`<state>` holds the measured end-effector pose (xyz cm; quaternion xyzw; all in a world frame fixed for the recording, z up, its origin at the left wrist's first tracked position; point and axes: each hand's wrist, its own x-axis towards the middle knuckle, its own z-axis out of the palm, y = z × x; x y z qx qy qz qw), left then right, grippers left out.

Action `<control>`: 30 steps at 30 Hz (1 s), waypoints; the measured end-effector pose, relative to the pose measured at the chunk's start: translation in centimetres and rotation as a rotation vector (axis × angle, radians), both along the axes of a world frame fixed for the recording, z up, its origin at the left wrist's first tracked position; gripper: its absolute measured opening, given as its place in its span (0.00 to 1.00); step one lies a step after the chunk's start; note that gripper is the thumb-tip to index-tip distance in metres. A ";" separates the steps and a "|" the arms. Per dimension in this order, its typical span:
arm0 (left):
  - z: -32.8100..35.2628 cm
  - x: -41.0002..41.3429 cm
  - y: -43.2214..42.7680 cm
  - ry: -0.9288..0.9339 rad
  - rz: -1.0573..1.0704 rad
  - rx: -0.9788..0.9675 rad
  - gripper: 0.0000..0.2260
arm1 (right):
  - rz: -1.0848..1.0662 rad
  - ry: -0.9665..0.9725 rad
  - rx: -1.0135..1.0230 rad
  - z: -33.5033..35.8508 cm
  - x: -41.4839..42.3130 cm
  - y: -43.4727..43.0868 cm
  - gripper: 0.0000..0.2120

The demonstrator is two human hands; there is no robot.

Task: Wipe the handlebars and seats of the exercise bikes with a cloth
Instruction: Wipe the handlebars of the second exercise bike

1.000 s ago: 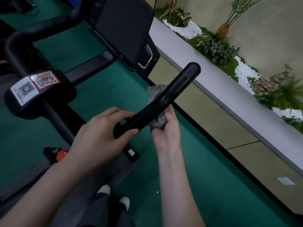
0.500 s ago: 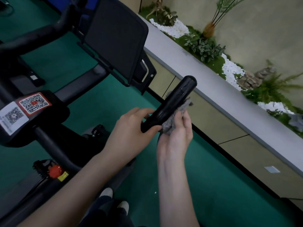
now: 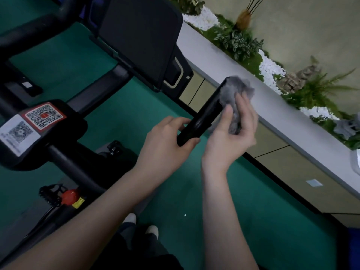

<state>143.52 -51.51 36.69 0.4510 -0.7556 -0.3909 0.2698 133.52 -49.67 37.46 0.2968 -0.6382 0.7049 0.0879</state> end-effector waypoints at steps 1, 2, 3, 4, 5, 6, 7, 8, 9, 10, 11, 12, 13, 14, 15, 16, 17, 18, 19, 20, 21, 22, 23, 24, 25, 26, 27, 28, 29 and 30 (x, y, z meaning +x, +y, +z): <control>0.0 0.0 0.0 -0.001 0.002 -0.001 0.17 | -0.004 0.189 0.060 0.1 -0.6 -0.2 0.11; 0.0 0.0 0.1 0.001 0.004 -0.002 0.18 | 0.007 0.369 0.115 0.3 -1.5 -0.5 0.10; 0.0 0.0 0.1 0.004 0.005 -0.002 0.18 | 0.034 0.539 0.170 0.6 -2.5 -0.7 0.09; 0.0 0.0 0.0 0.005 0.005 -0.004 0.18 | 0.076 0.697 0.230 1.1 -3.6 -1.0 0.09; 0.0 0.0 0.0 0.005 0.006 -0.005 0.18 | 0.128 0.835 0.293 1.7 -4.7 -1.2 0.08; -0.1 0.0 -0.1 0.004 0.007 -0.003 0.18 | 0.193 0.943 0.356 2.2 -5.7 -1.3 0.08; -0.1 0.0 -0.1 0.003 0.007 0.001 0.18 | 0.261 1.024 0.418 2.7 -6.4 -1.3 0.08; -0.2 0.0 -0.1 0.004 0.007 0.007 0.18 | 0.336 1.088 0.474 3.2 -6.8 -1.1 0.08; -0.2 0.0 -0.1 0.006 0.008 0.010 0.18 | 0.422 1.146 0.521 3.5 -7.1 -0.9 0.08; -0.2 0.0 -0.1 0.007 0.011 0.011 0.18 | 0.520 1.201 0.566 3.7 -7.2 -0.7 0.08; -0.2 0.0 -0.1 0.006 0.013 0.011 0.19 | 0.619 1.253 0.611 4.0 -7.3 -0.6 0.07; -0.2 0.0 -0.1 0.003 0.013 0.012 0.20 | 0.706 1.300 0.653 4.4 -7.4 -0.6 0.07; -0.2 0.0 -0.1 0.000 0.011 0.015 0.20 | 0.771 1.344 0.690 4.9 -7.5 -0.8 0.07; -0.3 0.1 -0.1 0.001 0.010 0.018 0.20 | 0.809 1.384 0.722 5.5 -7.8 -1.2 0.07; -0.3 0.1 0.0 0.009 0.010 0.022 0.20 | 0.821 1.411 0.750 6.2 -8.0 -1.6 0.08; -0.3 0.1 0.0 0.019 0.011 0.025 0.19 | 0.810 1.419 0.778 6.9 -8.2 -2.1 0.08; -0.4 0.1 0.0 0.028 0.012 0.030 0.19 | 0.791 1.412 0.817 7.5 -8.2 -2.6 0.09; -0.4 0.1 0.0 0.036 0.016 0.035 0.19 | 0.780 1.400 0.869 7.9 -8.1 -3.1 0.09; -0.5 0.1 0.0 0.041 0.021 0.039 0.18 | 0.787 1.394 0.933 8.3 -7.8 -3.5 0.09; -0.5 0.0 0.0 0.045 0.026 0.039 0.18 | 0.813 1.390 1.002 8.7 -7.4 -4.0 0.09; -0.5 0.0 0.0 0.047 0.031 0.036 0.18 | 0.850 1.386 1.077 9.0 -6.9 -4.4 0.08; -0.5 -0.1 0.0 0.047 0.033 0.030 0.18 | 0.888 1.381 1.159 9.3 -6.5 -5.0 0.08; -0.5 -0.1 0.0 0.046 0.034 0.025 0.19 | 0.923 1.378 1.255 9.8 -6.1 -5.7 0.08; -0.4 -0.1 0.0 0.045 0.034 0.023 0.19 | 0.958 1.368 1.365 10.2 -5.8 -6.3 0.09; -0.4 -0.1 0.0 0.047 0.035 0.024 0.19 | 0.997 1.354 1.471 10.6 -5.5 -7.0 0.09; -0.5 -0.1 0.0 0.050 0.038 0.026 0.19 | 1.038 1.337 1.565 10.9 -5.3 -7.5 0.09; -0.5 -0.1 0.0 0.053 0.039 0.028 0.19 | 1.081 1.315 1.646 11.0 -5.1 -8.0 0.09; -0.5 0.0 0.0 0.054 0.040 0.027 0.19 | 1.120 1.281 1.711 11.1 -4.9 -8.3 0.08; -0.5 0.0 0.1 0.053 0.041 0.026 0.18 | 1.152 1.241 1.764 11.0 -4.7 -8.7 0.08; -0.5 -0.1 0.1 0.050 0.043 0.025 0.18 | 1.180 1.205 1.806 11.0 -4.4 -9.0 0.08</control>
